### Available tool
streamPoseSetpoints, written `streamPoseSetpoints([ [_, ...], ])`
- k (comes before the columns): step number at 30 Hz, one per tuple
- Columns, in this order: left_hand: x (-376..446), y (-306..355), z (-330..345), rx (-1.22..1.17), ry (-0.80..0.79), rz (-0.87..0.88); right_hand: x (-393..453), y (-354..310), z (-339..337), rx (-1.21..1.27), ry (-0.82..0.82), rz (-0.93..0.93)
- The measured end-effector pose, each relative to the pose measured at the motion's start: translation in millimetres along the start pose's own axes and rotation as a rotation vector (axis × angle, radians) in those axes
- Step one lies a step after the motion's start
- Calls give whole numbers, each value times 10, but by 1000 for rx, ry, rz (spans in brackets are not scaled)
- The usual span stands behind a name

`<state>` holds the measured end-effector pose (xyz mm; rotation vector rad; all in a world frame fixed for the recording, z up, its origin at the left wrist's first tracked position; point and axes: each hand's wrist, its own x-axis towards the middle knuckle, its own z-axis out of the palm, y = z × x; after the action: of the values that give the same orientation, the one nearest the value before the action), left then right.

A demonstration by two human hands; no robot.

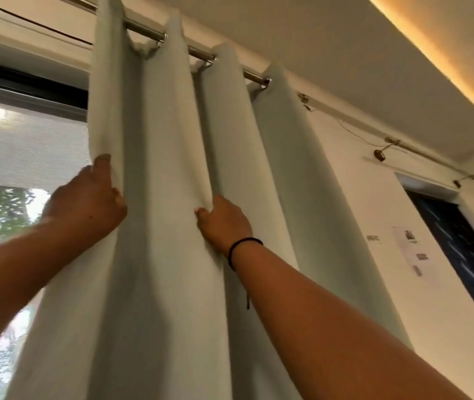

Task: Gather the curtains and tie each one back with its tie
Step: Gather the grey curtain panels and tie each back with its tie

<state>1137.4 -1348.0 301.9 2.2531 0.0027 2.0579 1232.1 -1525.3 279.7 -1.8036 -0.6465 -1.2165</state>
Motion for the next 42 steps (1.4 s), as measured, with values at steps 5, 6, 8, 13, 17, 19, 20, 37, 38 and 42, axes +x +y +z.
streamPoseSetpoints([
  [5, 130, 680, 622, -86, -80, -61, 165, 510, -281, -80, -48, -88],
  [6, 136, 859, 732, -118, -80, -95, 205, 636, -352, -101, -43, -114],
  [8, 259, 1069, 991, -185, -63, -137, 294, 861, -475, -121, -34, -160],
  [13, 574, 1512, 1542, -310, -3, -91, 532, 1330, -746, -186, 4, -235],
  [17, 477, 2181, 1570, -369, 38, -121, 687, 1558, -990, -201, 50, -268],
  [19, 524, 2357, 1686, -363, 10, -99, 749, 1620, -1109, -199, 65, -270],
  [20, 526, 2449, 1732, -365, 2, -102, 774, 1640, -1164, -203, 78, -271],
  [37, 282, 2154, 1584, -470, -45, -62, 849, 1398, -999, 105, -275, -33],
  [38, 270, 2063, 1518, -478, -22, -101, 842, 1311, -941, 101, -307, -14],
  [42, 329, 1780, 1271, -420, 18, -181, 799, 1044, -784, 312, -383, 105],
])
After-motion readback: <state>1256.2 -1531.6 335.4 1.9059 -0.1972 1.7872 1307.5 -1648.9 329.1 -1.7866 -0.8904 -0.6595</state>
